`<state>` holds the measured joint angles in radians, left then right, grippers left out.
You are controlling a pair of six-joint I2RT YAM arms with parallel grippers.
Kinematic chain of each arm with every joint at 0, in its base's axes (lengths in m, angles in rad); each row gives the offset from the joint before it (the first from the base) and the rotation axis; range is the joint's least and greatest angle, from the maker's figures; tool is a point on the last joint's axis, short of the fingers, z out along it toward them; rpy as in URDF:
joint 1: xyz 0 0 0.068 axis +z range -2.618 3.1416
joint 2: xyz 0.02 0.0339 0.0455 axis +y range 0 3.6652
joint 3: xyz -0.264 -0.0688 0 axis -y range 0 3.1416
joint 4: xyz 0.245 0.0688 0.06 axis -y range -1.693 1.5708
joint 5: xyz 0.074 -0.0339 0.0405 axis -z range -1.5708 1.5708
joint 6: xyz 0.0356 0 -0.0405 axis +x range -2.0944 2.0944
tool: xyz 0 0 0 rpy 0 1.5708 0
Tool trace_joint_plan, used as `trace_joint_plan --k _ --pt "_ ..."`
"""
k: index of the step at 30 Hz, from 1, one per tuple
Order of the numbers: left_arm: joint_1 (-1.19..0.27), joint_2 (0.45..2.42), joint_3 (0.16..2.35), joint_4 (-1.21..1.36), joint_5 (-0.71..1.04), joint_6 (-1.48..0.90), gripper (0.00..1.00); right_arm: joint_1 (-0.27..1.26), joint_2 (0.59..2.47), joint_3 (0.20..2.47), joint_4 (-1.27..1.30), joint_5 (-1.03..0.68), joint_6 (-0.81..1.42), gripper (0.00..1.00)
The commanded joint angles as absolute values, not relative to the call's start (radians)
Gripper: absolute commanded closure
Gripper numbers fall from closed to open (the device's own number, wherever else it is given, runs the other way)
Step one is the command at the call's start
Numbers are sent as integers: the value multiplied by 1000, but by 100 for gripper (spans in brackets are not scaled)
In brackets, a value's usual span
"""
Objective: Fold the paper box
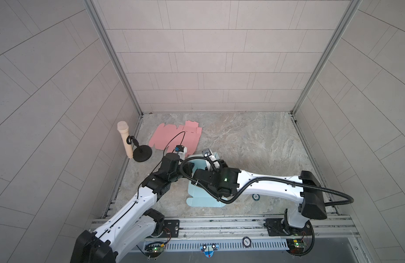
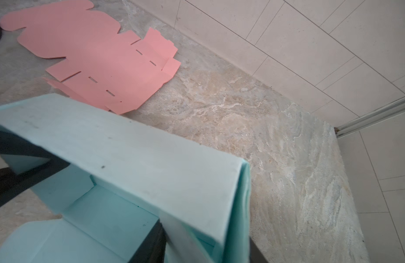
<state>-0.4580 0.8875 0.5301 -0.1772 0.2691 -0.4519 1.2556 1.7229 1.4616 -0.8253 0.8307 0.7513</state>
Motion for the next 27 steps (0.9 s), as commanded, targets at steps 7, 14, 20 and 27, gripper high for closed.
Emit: trace_joint_plan --k 7,14,20,27 --pt "-485 896 593 -127 302 -472 99 1238 1799 1538 -942 995 837 72" --pt "-494 906 609 -118 308 -477 99 1217 1835 1564 -982 1067 861 84" --pt "-494 899 602 -114 311 -479 99 1203 1881 1590 -1015 1099 889 72" --pt "-494 884 584 -102 321 -480 99 1197 1897 1585 -1029 1121 914 87"
